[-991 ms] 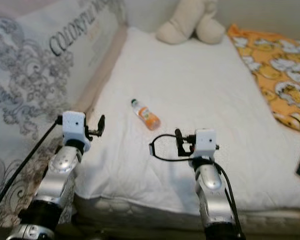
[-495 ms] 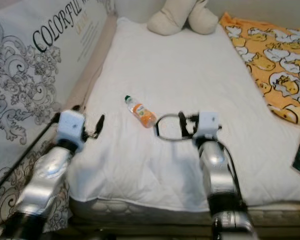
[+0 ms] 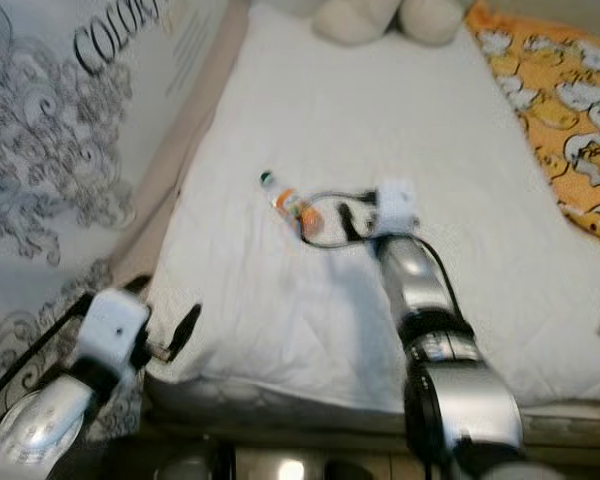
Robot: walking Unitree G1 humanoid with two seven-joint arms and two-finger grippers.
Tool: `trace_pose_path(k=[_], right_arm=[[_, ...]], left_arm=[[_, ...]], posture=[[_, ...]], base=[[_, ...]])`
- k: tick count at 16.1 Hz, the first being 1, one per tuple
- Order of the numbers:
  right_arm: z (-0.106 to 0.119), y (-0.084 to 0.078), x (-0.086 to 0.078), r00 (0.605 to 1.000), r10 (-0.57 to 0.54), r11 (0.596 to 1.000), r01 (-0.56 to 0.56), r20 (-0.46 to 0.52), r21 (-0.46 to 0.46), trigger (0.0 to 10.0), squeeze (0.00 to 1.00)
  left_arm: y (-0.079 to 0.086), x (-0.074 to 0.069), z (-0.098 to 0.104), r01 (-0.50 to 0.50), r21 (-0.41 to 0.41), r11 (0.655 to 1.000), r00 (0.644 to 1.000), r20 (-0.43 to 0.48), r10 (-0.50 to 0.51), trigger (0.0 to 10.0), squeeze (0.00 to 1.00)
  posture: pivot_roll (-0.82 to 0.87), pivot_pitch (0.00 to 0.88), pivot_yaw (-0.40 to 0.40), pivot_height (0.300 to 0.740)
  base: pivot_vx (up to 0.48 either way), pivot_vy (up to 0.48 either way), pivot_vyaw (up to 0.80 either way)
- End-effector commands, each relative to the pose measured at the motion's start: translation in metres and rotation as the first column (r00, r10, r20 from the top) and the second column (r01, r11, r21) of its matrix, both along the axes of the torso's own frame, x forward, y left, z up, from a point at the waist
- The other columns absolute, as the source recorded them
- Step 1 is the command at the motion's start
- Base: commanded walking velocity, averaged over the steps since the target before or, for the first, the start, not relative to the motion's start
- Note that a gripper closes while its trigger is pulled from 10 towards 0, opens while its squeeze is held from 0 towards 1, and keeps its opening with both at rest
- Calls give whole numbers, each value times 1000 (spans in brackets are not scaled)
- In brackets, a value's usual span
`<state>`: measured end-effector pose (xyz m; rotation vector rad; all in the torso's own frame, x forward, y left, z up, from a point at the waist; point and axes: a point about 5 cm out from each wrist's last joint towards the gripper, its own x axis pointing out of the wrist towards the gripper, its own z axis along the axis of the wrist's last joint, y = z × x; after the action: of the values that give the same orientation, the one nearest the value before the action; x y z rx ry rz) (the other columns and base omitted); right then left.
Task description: Clean up the room
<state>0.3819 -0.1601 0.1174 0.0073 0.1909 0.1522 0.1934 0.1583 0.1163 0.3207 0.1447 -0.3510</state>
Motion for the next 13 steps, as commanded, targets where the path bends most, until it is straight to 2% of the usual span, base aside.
trace_pose_path(k=[1,2,5,8,12,13], right_arm=[[-2,5,1,999,12,1000,-13,-32,-11,10000,0],[10,12,8,1000,-3,1000,3,-13,-12,10000,0],[20,21,14,1000,-4,1000,4,-5,-12,10000,0],[18,15,15,996,-78,995,80,-46,60,10000,0],[9,18,12,990,-90,990,101,-111,101,10000,0],[7,25,11,990,-73,992,84,-123,89,10000,0]], left_arm=[[3,-7,4,-13,6,1000,1000,-8,13,10000,0],[5,-17,5,-45,9,999,998,-33,45,10000,0],[9,-23,16,-100,-11,995,995,-28,99,10000,0],[13,-29,21,-138,-4,990,990,-30,137,10000,0],[22,-52,31,-201,40,979,977,-57,203,10000,0],[24,-61,31,-228,53,972,970,-75,231,10000,0]], posture=[[375,240,-10,740],[392,260,-17,740],[419,281,-10,740],[451,298,1,740],[544,341,3,740],[558,353,-1,740]], base=[[0,0,0],[0,0,0],[0,0,0],[0,0,0],[0,0,0],[0,0,0]])
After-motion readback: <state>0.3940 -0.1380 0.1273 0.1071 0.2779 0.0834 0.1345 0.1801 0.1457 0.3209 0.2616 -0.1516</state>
